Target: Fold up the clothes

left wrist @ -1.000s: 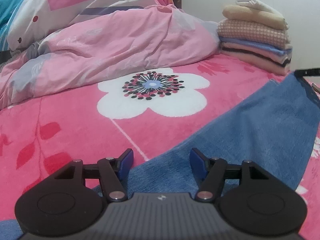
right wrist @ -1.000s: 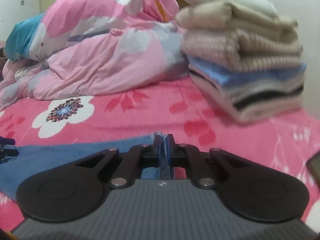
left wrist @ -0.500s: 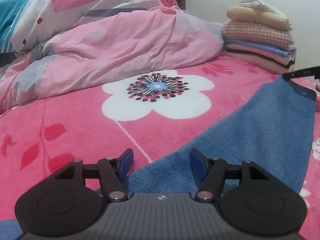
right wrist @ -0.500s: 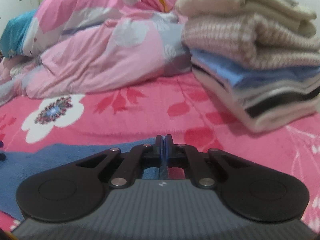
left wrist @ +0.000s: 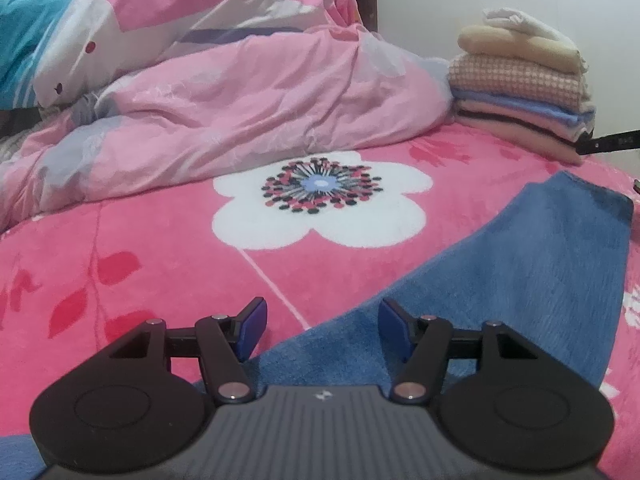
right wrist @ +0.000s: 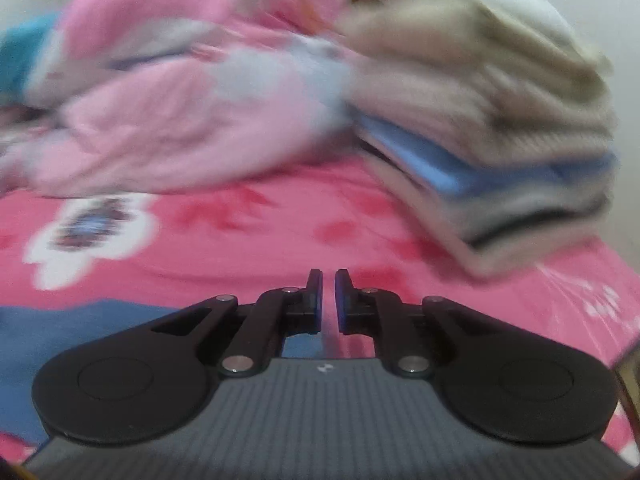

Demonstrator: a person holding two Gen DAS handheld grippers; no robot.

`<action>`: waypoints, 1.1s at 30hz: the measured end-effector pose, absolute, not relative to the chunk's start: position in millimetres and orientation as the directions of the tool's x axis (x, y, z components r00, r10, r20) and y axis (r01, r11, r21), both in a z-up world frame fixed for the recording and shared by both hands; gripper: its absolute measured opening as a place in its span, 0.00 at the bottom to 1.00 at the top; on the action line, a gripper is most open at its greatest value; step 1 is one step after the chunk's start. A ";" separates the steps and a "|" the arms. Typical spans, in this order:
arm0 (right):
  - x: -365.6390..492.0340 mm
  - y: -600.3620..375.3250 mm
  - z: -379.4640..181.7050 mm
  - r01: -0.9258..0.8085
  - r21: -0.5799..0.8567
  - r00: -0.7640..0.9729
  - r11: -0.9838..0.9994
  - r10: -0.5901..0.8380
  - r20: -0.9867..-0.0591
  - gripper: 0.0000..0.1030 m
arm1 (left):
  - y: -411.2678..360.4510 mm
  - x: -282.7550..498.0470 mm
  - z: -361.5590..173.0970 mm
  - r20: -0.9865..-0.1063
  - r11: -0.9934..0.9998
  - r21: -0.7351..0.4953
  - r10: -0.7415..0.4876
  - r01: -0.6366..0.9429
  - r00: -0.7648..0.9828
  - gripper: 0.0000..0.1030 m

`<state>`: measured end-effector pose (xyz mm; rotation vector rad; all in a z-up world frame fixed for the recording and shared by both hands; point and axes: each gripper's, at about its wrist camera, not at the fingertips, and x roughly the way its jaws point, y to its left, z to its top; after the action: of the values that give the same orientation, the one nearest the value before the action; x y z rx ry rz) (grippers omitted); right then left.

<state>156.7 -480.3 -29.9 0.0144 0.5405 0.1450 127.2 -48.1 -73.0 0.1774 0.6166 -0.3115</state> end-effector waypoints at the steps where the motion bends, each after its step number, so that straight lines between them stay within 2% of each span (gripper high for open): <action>1: 153.6 -463.9 -26.5 -0.209 0.052 0.835 0.977 0.206 -0.510 0.07 | -48.0 125.9 -71.7 -0.585 0.939 0.073 -0.233 0.337 0.777 0.61; 6: 155.4 -378.1 -40.7 -0.523 0.083 0.669 0.848 0.469 -0.577 0.04 | -49.3 125.1 -73.2 -0.580 0.941 0.092 -0.215 0.326 0.785 0.61; 8: 167.1 -358.7 -58.2 -0.546 0.065 0.626 0.835 0.458 -0.632 0.05 | -47.7 128.1 -76.3 -0.596 0.944 0.082 -0.210 0.319 0.775 0.61; 11: 194.1 -376.7 -68.4 -0.430 0.064 0.673 0.900 0.367 -0.643 0.04 | -43.4 131.4 -78.4 -0.610 0.948 0.050 -0.221 0.315 0.761 0.62; 14: 210.7 -431.5 -64.6 -0.173 0.073 0.756 0.982 0.180 -0.630 0.07 | -41.5 133.1 -79.7 -0.616 0.949 0.035 -0.227 0.314 0.755 0.62; 18: 182.6 -520.1 -47.8 0.114 0.252 0.809 0.961 0.057 -0.585 0.10 | -41.1 134.6 -81.3 -0.623 0.950 0.027 -0.229 0.313 0.748 0.62; 21: 134.6 -543.1 -36.2 0.138 0.335 0.840 0.932 0.069 -0.538 0.14 | -41.5 136.3 -82.3 -0.629 0.951 0.022 -0.227 0.309 0.744 0.64; 23: 110.7 -547.4 -41.4 0.151 0.396 0.833 0.906 0.100 -0.544 0.19 | -42.3 136.6 -82.1 -0.629 0.951 0.026 -0.223 0.307 0.745 0.64; 27: 65.7 -544.8 -52.2 0.162 0.495 0.827 0.853 0.156 -0.540 0.21 | -38.3 135.5 -74.8 -0.622 0.958 0.016 -0.215 0.287 0.753 0.63; 30: 34.7 -533.0 -43.6 0.134 0.534 0.838 0.835 0.193 -0.510 0.21 | -29.6 122.3 -52.6 -0.588 0.964 0.035 -0.192 0.262 0.786 0.64; 33: -3.8 -521.9 -18.7 0.084 0.514 0.858 0.853 0.200 -0.473 0.21 | -16.0 93.0 -20.8 -0.521 0.964 0.076 -0.178 0.253 0.835 0.65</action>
<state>-3.8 -521.9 -18.7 0.5517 0.5428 0.0643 93.0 -16.0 -20.8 0.1444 0.5363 -0.2289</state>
